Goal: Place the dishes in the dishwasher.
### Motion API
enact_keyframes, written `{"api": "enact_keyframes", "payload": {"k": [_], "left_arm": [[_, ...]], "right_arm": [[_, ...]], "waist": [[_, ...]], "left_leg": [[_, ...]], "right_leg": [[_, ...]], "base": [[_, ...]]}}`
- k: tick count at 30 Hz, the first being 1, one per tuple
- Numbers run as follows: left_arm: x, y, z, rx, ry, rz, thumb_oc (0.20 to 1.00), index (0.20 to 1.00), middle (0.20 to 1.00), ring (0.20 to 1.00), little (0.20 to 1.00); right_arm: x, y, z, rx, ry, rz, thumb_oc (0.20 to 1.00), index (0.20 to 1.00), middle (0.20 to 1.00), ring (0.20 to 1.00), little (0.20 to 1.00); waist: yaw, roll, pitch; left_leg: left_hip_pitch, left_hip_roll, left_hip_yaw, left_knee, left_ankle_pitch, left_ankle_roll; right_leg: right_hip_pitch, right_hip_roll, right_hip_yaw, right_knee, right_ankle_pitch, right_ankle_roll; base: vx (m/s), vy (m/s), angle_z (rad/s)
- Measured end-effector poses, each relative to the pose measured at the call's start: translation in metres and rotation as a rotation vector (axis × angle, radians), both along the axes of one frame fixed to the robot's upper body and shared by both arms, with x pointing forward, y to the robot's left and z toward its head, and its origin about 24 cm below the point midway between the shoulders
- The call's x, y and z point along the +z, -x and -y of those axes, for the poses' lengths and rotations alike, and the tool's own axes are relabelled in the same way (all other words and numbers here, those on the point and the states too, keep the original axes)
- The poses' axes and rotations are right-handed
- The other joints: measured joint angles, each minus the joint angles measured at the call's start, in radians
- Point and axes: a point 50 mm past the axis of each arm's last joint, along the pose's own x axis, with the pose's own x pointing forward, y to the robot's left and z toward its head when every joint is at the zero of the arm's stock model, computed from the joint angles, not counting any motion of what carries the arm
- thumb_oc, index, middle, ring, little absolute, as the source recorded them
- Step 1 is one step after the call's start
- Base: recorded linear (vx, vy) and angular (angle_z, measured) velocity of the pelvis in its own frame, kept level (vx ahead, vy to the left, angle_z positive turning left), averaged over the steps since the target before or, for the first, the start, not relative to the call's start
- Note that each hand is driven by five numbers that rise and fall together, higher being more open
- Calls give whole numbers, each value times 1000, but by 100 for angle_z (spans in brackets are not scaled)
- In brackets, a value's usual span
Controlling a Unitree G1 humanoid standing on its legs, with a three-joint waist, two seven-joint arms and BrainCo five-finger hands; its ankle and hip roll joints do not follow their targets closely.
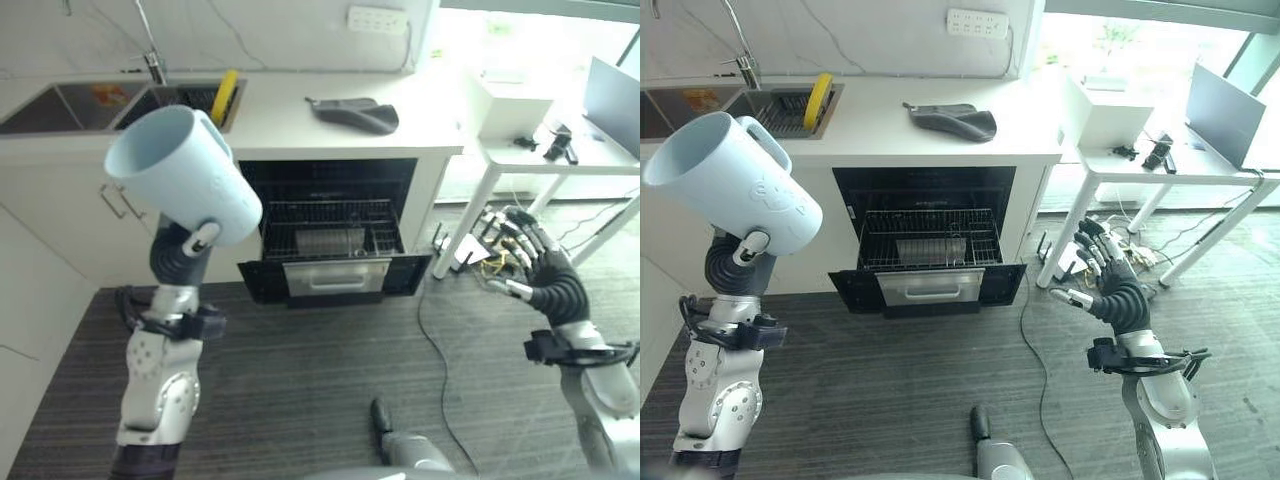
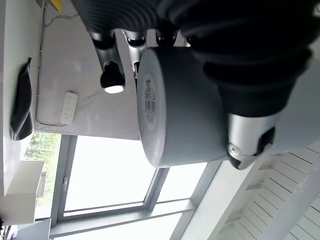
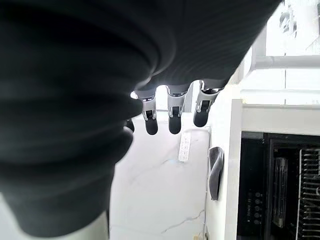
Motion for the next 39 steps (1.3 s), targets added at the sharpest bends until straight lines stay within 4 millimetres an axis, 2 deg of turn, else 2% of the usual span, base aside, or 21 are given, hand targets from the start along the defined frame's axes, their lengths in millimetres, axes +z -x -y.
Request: {"api": "enact_keyframes", "payload": {"k": [1, 2, 4, 7, 10, 13, 14, 15, 16, 17, 18, 19, 20, 21, 22, 23, 28, 29, 31, 35, 39], "left_arm": [[1, 3, 2, -10, 6, 6, 200, 200, 200, 200, 200], [6, 4, 4, -21, 16, 25, 200, 200, 200, 200, 200], [9, 5, 6, -37, 28, 40, 200, 200, 200, 200, 200], [9, 5, 6, -47, 53, 37, 200, 200, 200, 200, 200], [9, 6, 6, -64, 74, 39, 200, 200, 200, 200, 200], [8, 5, 6, -76, 75, 35, 200, 200, 200, 200, 200], [8, 5, 7, -82, 72, 36, 200, 200, 200, 200, 200], [9, 5, 7, -87, 67, 39, 200, 200, 200, 200, 200], [7, 5, 7, -92, 66, 33, 200, 200, 200, 200, 200], [4, 3, 8, -95, 78, 25, 200, 200, 200, 200, 200], [5, 3, 5, -89, 62, 27, 200, 200, 200, 200, 200], [-2, 2, 4, -92, 61, -4, 200, 200, 200, 200, 200], [-2, 3, 3, -93, 57, -6, 200, 200, 200, 200, 200], [-1, 2, 4, -93, 75, 11, 200, 200, 200, 200, 200], [5, 2, 1, -94, 65, 37, 200, 200, 200, 200, 200], [0, 2, 3, -97, 95, 28, 200, 200, 200, 200, 200], [0, 4, 4, -94, 109, 43, 200, 200, 200, 200, 200], [1, 4, 4, -94, 106, 46, 200, 200, 200, 200, 200], [3, 1, 5, -100, 103, 42, 200, 200, 200, 200, 200], [5, 0, 4, -103, 80, 34, 200, 200, 200, 200, 200], [8, -3, 5, -106, 71, 33, 200, 200, 200, 200, 200]], "right_arm": [[2, -2, -1, -4, -2, 11, 1000, 1000, 1000, 1000, 1000], [7, -6, -2, -6, -6, 32, 1000, 1000, 1000, 1000, 1000], [15, -17, -10, 17, -14, 62, 1000, 1000, 1000, 1000, 1000], [21, -19, -8, 16, 17, 75, 1000, 1000, 1000, 1000, 1000], [10, -13, -4, -2, 17, 25, 1000, 1000, 1000, 1000, 1000], [5, -11, -3, -2, 13, -4, 1000, 1000, 1000, 1000, 1000], [4, -11, -5, 4, 0, -2, 1000, 1000, 1000, 1000, 1000], [3, -11, -7, 6, -19, 0, 1000, 1000, 1000, 1000, 1000], [3, -13, -8, 5, -27, 5, 1000, 1000, 1000, 1000, 1000], [7, -16, -6, 4, -5, 16, 1000, 1000, 1000, 1000, 1000], [13, -17, -4, 10, 19, 33, 1000, 1000, 1000, 1000, 1000], [10, -16, -1, -2, 24, 18, 1000, 1000, 1000, 1000, 1000], [8, -13, 1, -14, 20, 9, 1000, 1000, 1000, 1000, 1000], [10, -13, 5, -25, 31, 16, 1000, 1000, 1000, 1000, 1000], [13, -12, 7, -33, 39, 25, 1000, 1000, 1000, 1000, 1000], [11, -10, 12, -52, 43, 11, 1000, 1000, 1000, 1000, 1000], [15, -4, 16, -64, 66, 19, 1000, 1000, 1000, 1000, 1000], [15, -4, 14, -60, 57, 25, 1000, 1000, 1000, 1000, 1000], [17, -2, 10, -53, 46, 36, 1000, 1000, 1000, 1000, 1000], [12, -2, 5, -58, -5, 35, 1000, 1000, 1000, 1000, 1000], [13, -3, 4, -57, 2, 40, 1000, 1000, 1000, 1000, 1000]], "waist": [[7, 5, -7], [11, 33, -3], [33, 47, 0], [32, 45, 3], [22, 19, 21], [25, -21, 46], [28, -31, 52], [28, -46, 59], [23, -41, 67], [21, 25, 74], [6, 30, 78], [-25, 52, 83], [-22, 53, 81], [-2, 98, 85], [10, 68, 88], [-14, 80, 86], [-10, 91, 75], [-9, 86, 68], [-3, 57, 51], [14, 1, 17], [41, -1, 16]], "left_leg": [[12, 24, 3, 0, -18, -25], [5, 60, 9, 10, -33, -51], [-1, 87, 67, 59, -29, -82], [-11, 109, 116, 136, -22, -102], [-88, 124, 116, 285, -18, -131], [-276, 122, 112, 648, 22, -173], [-359, 127, 115, 764, 31, -175], [-392, 122, 144, 732, 20, -169], [-391, 130, 191, 564, 19, -163], [-382, 207, 199, 389, 24, -161], [-358, 238, 203, 231, 51, -190], [-340, 258, 203, 67, 91, -192], [-347, 242, 218, -11, 107, -180], [-376, 273, 211, -5, 112, -186], [-378, 261, 206, 1, 121, -198], [-373, 269, 201, 15, 137, -185], [-269, 209, 223, 10, 145, -172], [-266, 196, 226, 1, 171, -141], [-249, 146, 228, -2, 241, -79], [-236, 73, 237, -1, 230, -71], [-235, 45, 254, -1, 208, -41]], "right_leg": [[18, 13, -42, -14, 46, -22], [33, 40, -73, -37, 47, -44], [54, 74, -74, -50, 47, -97], [93, 97, -80, -49, 4, -150], [102, 99, -100, -44, -22, -183], [108, 92, -101, -35, -34, -194], [113, 89, -99, -44, -35, -196], [114, 77, -100, -56, -40, -191], [118, 71, -115, -56, -87, -110], [73, 115, -124, 86, -148, -140], [35, 106, -148, 184, -178, -181], [72, 116, -162, 145, -184, -191], [101, 106, -154, 71, -204, -100], [83, 120, -152, 138, -236, -81], [92, 65, -121, 196, -242, -97], [148, 84, -135, 133, -219, -138], [256, 78, -107, 33, -193, -124], [258, 66, -105, 33, -198, -116], [274, 16, -115, 39, -225, -61], [284, -60, -126, 43, -224, -3], [244, -86, -125, 108, -213, 37]], "base": [[217, -251, 53], [215, -243, 40], [202, -230, 9], [173, -237, 2], [144, -230, 15], [100, -138, 19], [153, 14, 3], [194, 122, 6], [236, 185, -1], [252, 229, 4], [207, 220, 31], [174, 214, 33], [147, 205, 6], [194, 281, -46], [192, 286, -18], [205, 321, -10], [201, 321, -11], [190, 345, -2], [150, 300, 10], [71, 182, 8], [37, 178, -8]]}}
